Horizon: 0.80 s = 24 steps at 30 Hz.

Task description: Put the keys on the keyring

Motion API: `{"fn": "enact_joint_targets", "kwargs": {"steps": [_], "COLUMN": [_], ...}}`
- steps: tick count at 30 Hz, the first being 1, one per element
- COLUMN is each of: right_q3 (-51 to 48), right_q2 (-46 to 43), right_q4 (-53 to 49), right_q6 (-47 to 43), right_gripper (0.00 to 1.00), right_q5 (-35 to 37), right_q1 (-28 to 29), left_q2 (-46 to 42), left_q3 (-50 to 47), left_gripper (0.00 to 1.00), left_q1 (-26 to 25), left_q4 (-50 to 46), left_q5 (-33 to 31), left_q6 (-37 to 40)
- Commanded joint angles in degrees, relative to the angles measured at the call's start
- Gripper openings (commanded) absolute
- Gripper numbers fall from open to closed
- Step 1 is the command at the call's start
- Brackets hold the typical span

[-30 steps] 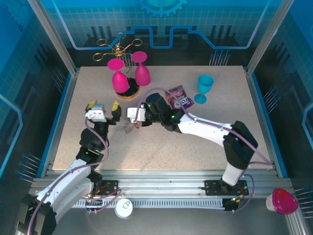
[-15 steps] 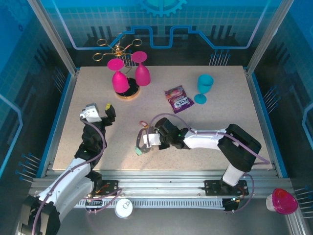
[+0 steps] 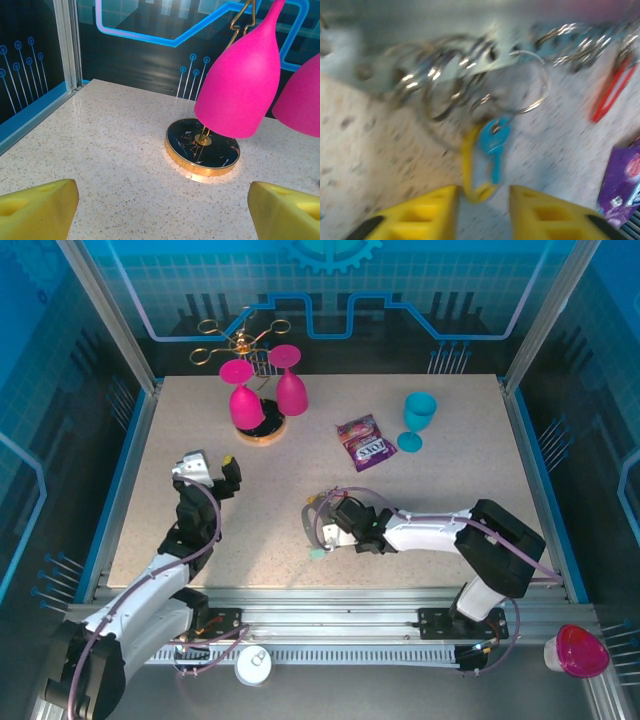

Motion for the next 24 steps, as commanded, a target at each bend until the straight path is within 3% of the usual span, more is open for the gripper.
{"fn": "enact_joint_targets", "kwargs": {"steps": [1, 5, 8, 10, 12, 15, 21, 22, 24], "right_q3": [-1.5, -2.9, -4.4, -8.3, -15.1, -22.8, -23.5, -24.7, -28.5], "right_q2": [-3.2, -13.5, -23.4, -28.7, -31.2, -27.2, -8.4, -8.2, -4.1], "right_q4": [-5.6, -4.0, 2.5, 11.1, 25.9, 47.6, 66.9, 68.2, 79.3], "right_q6": [3.7, 10.4, 25.4, 34.9, 39.2, 39.2, 43.1, 45.2, 46.9], "right_gripper": [0.43, 0.5, 0.69, 0.74, 0.75, 0.76, 0.74, 0.73, 0.72], "right_q5": [2.8, -3.3, -13.4, -24.6, -27.6, -23.2, -24.0, -25.3, -36.3], "right_q1": [-1.2, -7.4, -17.7, -26.2, -31.3, -35.7, -44.2, -46.0, -51.0], "left_q2": [1.1, 2.6, 4.2, 6.1, 8.5, 12.5, 23.2, 24.2, 26.1], "left_q3": [2.0, 2.9, 5.1, 5.4, 4.7, 3.3, -0.6, -0.2, -0.3], "left_gripper": [0.88, 0.93, 0.99, 0.99, 0.99, 0.99, 0.99, 0.99, 0.99], "left_q1": [0.7, 1.3, 4.0, 5.8, 7.0, 8.7, 10.7, 10.8, 11.0], "left_q4": [0.2, -1.0, -5.9, -6.2, -4.2, -0.4, 15.4, 16.0, 19.5], "left_q5": [-1.8, -0.9, 4.7, 6.7, 7.2, 10.0, 15.0, 15.4, 18.3], "left_q6": [1.7, 4.5, 4.4, 3.9, 3.8, 4.5, 6.7, 7.1, 7.9]}}
